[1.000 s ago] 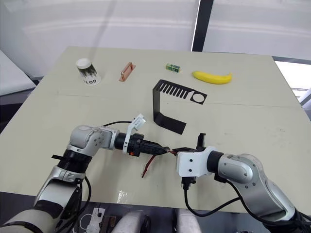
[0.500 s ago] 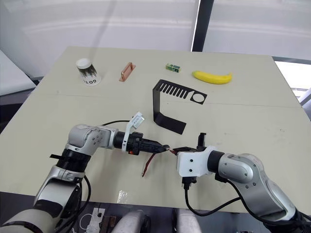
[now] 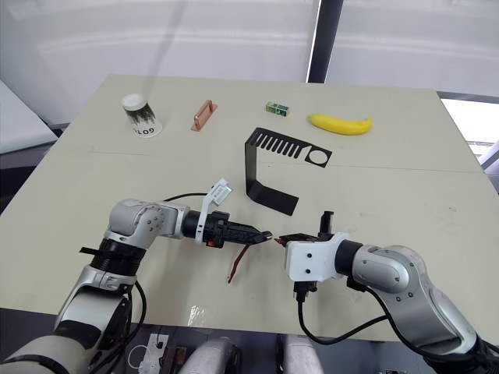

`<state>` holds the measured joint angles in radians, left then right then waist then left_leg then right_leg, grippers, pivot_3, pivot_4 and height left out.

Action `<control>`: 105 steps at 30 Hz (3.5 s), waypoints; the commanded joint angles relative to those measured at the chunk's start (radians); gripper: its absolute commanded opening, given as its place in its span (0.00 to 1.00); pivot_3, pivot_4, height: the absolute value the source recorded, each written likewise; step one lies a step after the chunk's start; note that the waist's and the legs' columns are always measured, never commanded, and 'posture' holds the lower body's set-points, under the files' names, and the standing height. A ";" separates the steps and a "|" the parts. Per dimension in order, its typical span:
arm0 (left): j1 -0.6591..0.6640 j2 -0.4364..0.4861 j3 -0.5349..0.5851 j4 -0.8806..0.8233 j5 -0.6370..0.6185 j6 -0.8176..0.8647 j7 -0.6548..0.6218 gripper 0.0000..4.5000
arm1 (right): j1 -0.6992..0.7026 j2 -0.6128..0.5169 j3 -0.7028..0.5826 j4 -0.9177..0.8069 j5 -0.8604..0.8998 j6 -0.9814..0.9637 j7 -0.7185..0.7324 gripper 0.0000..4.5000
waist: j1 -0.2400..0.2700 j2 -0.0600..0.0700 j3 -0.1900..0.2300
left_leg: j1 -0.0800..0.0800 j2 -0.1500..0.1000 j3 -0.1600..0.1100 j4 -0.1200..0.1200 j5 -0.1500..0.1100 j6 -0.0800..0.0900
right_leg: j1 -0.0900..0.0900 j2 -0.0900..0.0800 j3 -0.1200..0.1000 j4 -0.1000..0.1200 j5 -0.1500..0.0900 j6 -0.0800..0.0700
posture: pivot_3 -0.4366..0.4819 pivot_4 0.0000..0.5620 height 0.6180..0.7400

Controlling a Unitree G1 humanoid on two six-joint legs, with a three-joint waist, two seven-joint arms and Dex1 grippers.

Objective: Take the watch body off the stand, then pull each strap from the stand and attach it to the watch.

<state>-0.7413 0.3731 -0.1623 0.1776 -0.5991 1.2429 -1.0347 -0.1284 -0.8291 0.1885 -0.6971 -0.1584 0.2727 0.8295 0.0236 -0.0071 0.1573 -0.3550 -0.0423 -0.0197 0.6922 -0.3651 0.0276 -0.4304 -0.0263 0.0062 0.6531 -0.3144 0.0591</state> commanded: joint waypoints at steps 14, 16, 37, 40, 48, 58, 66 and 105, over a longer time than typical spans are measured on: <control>-0.008 -0.012 0.019 -0.043 -0.041 0.009 0.015 0.36 | -0.013 0.005 -0.019 -0.011 -0.004 -0.002 -0.005 0.00 | 0.000 0.000 0.000 | 0.000 0.000 0.000 0.000 0.000 0.000 | 0.000 0.000 0.000 0.000 0.000 0.000 | 0.48 0.27 1.00; -0.010 -0.017 0.023 -0.052 -0.050 0.017 0.019 0.36 | -0.012 0.005 -0.018 -0.007 -0.006 -0.005 -0.006 0.00 | 0.000 0.000 0.000 | 0.000 0.000 0.000 0.000 0.000 0.000 | 0.000 0.000 0.000 0.000 0.000 0.000 | 0.48 0.27 1.00; -0.007 -0.042 0.044 -0.072 -0.088 0.045 0.067 0.36 | -0.040 0.016 0.009 0.001 -0.030 -0.003 0.003 0.00 | 0.000 0.000 0.000 | 0.000 0.000 0.000 0.001 0.000 0.000 | 0.000 0.000 0.000 0.000 0.000 0.000 | 0.48 0.27 1.00; -0.006 -0.051 0.055 -0.072 -0.091 0.049 0.082 0.36 | -0.043 0.018 0.012 -0.002 -0.033 0.001 0.006 0.00 | 0.000 0.000 0.000 | 0.000 0.000 0.000 0.001 0.000 0.000 | 0.000 0.000 0.000 0.000 0.000 0.000 | 0.48 0.27 1.00; -0.006 -0.054 0.055 -0.082 -0.096 0.051 0.087 0.36 | -0.052 0.021 0.018 0.008 -0.040 0.009 0.008 0.00 | 0.000 0.000 0.000 | 0.000 0.000 0.000 0.001 0.000 0.000 | 0.000 0.000 0.000 0.000 0.000 0.000 | 0.48 0.27 1.00; -0.009 -0.067 0.063 -0.093 -0.106 0.060 0.100 0.36 | -0.067 0.026 0.038 0.022 -0.048 0.018 0.007 0.00 | 0.000 0.000 0.000 | 0.000 0.000 0.000 0.001 0.000 0.000 | 0.000 0.000 0.000 0.000 0.000 0.000 | 0.48 0.27 1.00; -0.007 -0.065 0.062 -0.102 -0.114 0.064 0.103 0.36 | -0.072 0.029 0.040 0.023 -0.053 0.026 0.006 0.00 | 0.000 0.000 0.000 | 0.000 0.000 0.000 0.001 0.000 0.000 | 0.000 0.000 0.000 0.000 0.000 0.000 | 0.48 0.27 1.00; -0.010 -0.059 0.070 -0.096 -0.108 0.050 0.107 0.36 | -0.073 0.018 -0.003 -0.004 -0.049 0.020 0.006 0.00 | 0.000 0.000 0.000 | 0.000 0.000 0.000 0.001 0.000 -0.001 | 0.000 0.000 0.000 0.000 0.000 0.000 | 0.48 0.27 1.00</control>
<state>-0.7391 0.3138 -0.0971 0.0912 -0.6812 1.3060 -0.9170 -0.2034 -0.8052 0.2169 -0.6468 -0.2152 0.3058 0.8310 0.0233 -0.0070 0.1573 -0.3550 -0.0424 -0.0197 0.6934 -0.3654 0.0271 -0.4307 -0.0264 0.0062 0.6530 -0.3145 0.0590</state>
